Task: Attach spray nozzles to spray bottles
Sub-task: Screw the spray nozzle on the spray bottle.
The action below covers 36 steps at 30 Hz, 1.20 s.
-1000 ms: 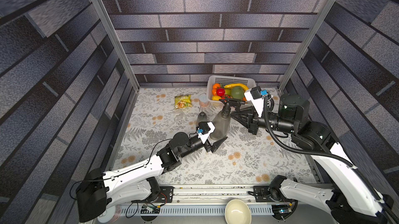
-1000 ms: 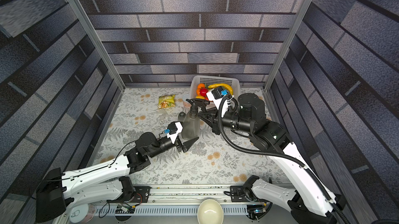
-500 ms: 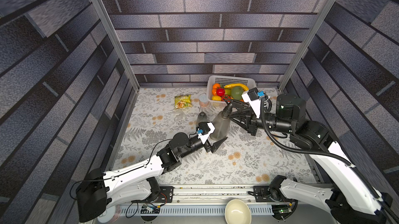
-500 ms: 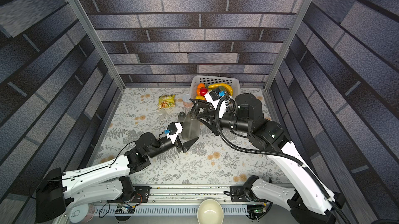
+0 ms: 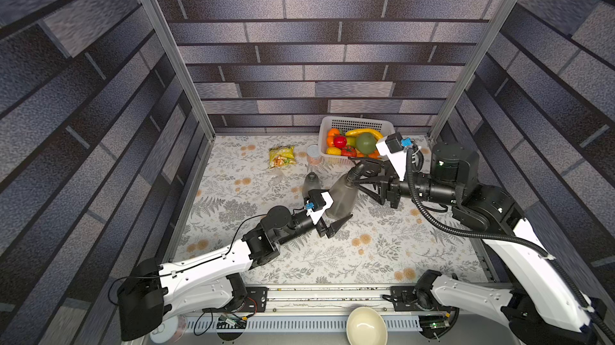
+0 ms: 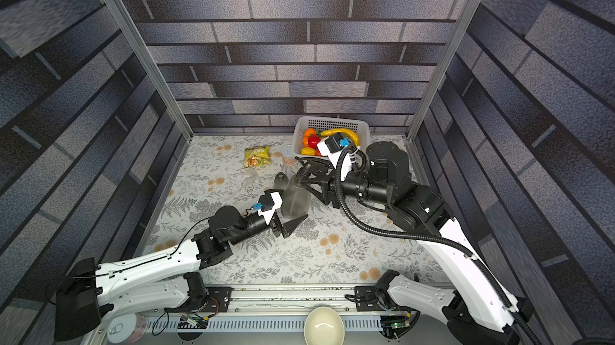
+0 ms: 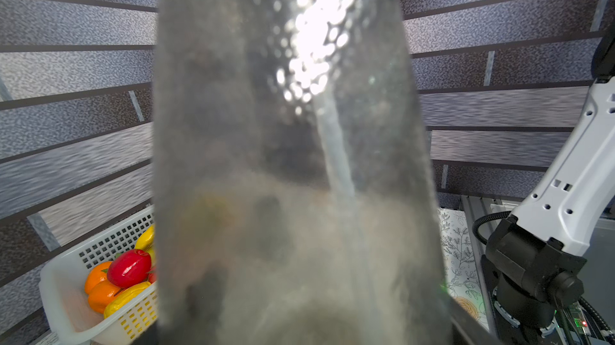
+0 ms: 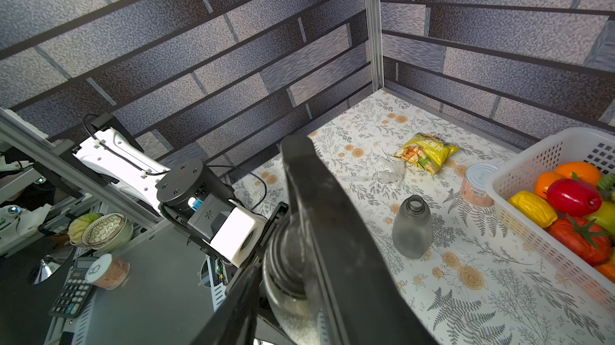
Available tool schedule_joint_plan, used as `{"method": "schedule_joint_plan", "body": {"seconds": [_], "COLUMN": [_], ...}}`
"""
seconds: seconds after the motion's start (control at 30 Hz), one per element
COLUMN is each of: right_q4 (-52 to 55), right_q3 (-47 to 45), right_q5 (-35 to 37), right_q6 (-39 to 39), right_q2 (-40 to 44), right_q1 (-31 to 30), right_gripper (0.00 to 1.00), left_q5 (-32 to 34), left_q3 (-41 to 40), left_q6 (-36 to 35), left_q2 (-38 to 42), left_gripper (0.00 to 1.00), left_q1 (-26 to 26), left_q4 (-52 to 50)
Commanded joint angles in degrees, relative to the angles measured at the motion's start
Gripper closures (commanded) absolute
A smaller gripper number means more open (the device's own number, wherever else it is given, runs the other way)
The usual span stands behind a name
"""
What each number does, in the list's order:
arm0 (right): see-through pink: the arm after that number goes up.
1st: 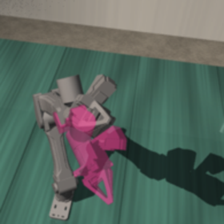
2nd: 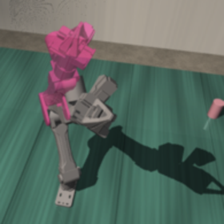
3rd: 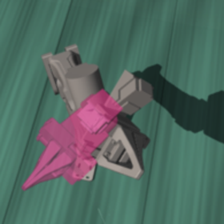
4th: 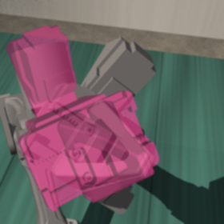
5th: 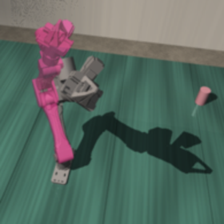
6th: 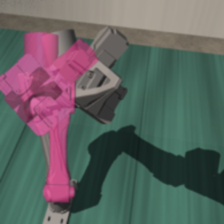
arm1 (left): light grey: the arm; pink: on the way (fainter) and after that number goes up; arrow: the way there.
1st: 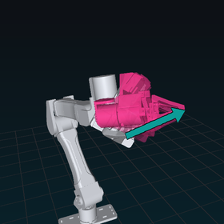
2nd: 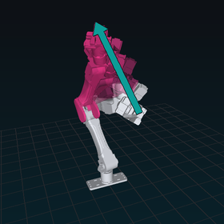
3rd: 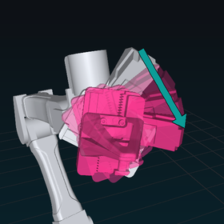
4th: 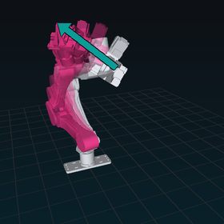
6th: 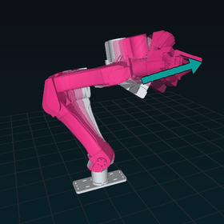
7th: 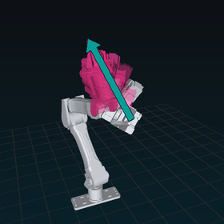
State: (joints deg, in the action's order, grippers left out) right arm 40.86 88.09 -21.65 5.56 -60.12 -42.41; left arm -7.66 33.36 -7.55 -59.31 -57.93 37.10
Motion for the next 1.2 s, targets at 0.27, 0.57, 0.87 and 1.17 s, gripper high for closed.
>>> {"method": "schedule_joint_plan", "body": {"seconds": [0.27,0.57,0.87,1.17], "right_q4": [-9.96,-7.16,3.48,3.25], "right_q3": [1.21,0.16,4.66,2.32], "right_q5": [-2.75,-3.14,-1.21,-3.39], "right_q6": [5.37,5.55,-0.34,-0.49], "right_q2": [0.28,-0.13,-4.54,-5.02], "right_q1": [-0.43,-0.48,-0.43,-0.47], "right_gripper": [0.63,0.79,0.8,0.81], "left_q5": [-0.26,-0.55,-0.73,-0.69], "left_q3": [0.91,0.9,0.74,-0.11], "left_q6": [-1.67,-1.73,-1.11,0.05], "left_q2": [1.21,1.75,1.3,2.4], "left_gripper": [0.32,0.32,0.32,0.32], "left_q1": [-1.08,-1.32,-1.22,-0.35], "left_q4": [2.55,1.26,-0.51,0.67]}}
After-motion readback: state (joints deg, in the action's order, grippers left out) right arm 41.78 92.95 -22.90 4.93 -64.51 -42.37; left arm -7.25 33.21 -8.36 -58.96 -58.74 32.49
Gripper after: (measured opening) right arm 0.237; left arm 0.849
